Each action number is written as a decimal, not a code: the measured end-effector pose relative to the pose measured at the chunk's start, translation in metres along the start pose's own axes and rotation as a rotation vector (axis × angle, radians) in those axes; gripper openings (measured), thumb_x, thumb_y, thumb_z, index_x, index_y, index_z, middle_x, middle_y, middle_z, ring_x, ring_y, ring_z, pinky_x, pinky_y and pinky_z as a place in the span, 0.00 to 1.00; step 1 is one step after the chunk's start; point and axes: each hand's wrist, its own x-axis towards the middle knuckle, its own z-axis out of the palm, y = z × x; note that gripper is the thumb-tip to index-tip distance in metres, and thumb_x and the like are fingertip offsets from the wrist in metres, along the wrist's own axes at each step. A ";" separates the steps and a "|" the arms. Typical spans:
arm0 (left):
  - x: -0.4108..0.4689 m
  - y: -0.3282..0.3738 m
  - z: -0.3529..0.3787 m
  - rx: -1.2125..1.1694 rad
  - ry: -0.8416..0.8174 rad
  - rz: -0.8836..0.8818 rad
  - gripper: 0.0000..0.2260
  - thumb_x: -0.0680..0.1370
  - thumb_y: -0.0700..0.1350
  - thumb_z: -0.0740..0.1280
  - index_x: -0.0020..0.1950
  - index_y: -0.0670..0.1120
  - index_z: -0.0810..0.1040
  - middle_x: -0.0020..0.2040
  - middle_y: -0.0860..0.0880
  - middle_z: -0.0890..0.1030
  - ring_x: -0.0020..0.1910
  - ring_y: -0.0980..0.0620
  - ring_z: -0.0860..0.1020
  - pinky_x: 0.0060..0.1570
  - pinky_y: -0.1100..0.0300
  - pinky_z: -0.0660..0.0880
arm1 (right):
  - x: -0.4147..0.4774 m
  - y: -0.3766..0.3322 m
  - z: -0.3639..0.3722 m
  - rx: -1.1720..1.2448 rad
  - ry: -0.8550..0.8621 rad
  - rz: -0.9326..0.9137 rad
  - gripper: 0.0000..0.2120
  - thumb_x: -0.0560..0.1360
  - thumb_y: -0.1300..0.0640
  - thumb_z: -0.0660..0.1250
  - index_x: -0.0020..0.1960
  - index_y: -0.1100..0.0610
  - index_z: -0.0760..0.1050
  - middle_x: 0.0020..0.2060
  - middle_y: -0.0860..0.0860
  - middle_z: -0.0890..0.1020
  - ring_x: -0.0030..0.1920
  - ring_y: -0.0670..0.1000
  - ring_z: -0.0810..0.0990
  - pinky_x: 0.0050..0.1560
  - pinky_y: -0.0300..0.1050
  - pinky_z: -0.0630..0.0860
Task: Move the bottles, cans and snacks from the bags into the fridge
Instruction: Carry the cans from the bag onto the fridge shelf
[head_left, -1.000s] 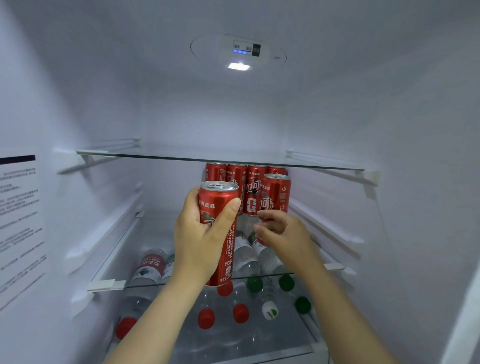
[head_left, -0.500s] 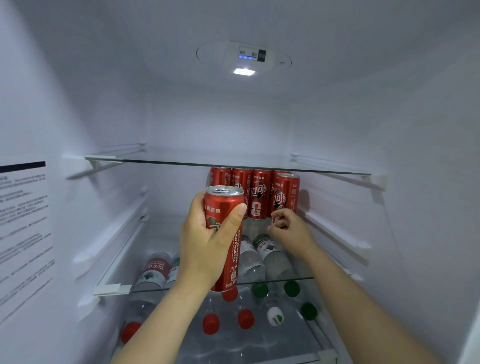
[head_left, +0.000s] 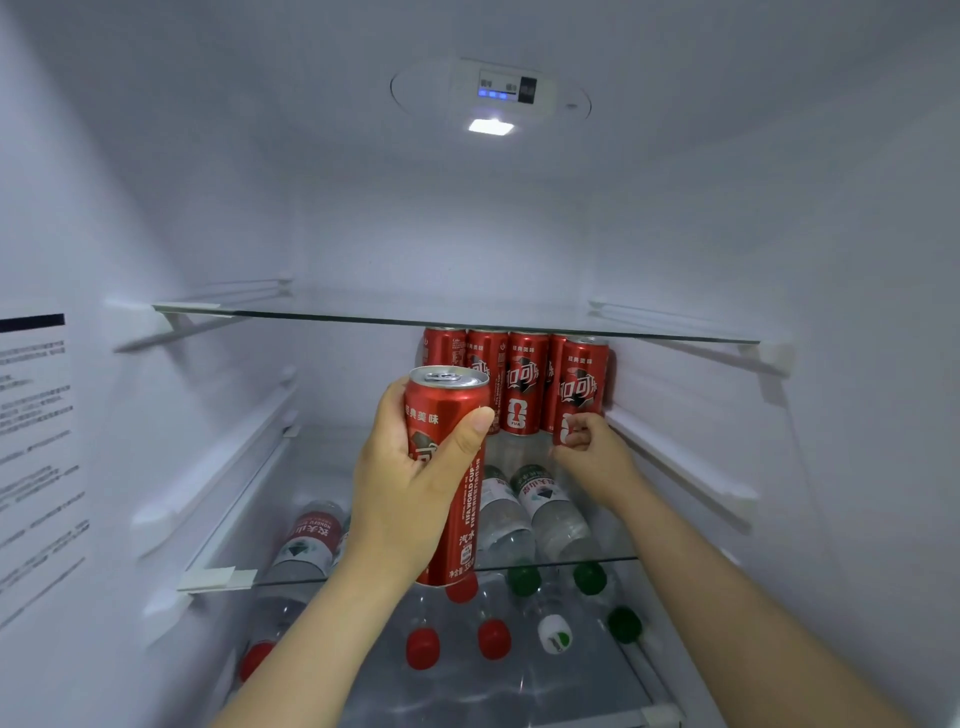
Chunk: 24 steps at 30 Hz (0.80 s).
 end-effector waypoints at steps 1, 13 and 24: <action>0.000 0.000 0.000 0.001 0.003 0.004 0.22 0.68 0.59 0.66 0.61 0.57 0.70 0.49 0.60 0.79 0.47 0.67 0.78 0.39 0.77 0.73 | 0.000 0.000 0.000 -0.006 0.006 -0.006 0.26 0.73 0.60 0.70 0.69 0.57 0.66 0.51 0.49 0.75 0.49 0.46 0.75 0.42 0.36 0.71; 0.006 0.004 -0.006 0.131 -0.168 -0.071 0.24 0.70 0.60 0.65 0.64 0.62 0.61 0.54 0.62 0.76 0.48 0.65 0.78 0.36 0.74 0.71 | -0.002 0.004 -0.001 -0.020 0.192 -0.020 0.06 0.74 0.59 0.68 0.50 0.53 0.77 0.47 0.48 0.80 0.49 0.48 0.79 0.52 0.47 0.77; 0.084 -0.046 0.051 0.340 -0.285 -0.224 0.32 0.77 0.62 0.61 0.73 0.47 0.53 0.64 0.49 0.71 0.56 0.51 0.71 0.53 0.54 0.72 | -0.003 0.006 0.001 -0.026 0.194 -0.007 0.04 0.74 0.58 0.68 0.48 0.51 0.76 0.46 0.47 0.79 0.48 0.48 0.78 0.50 0.45 0.76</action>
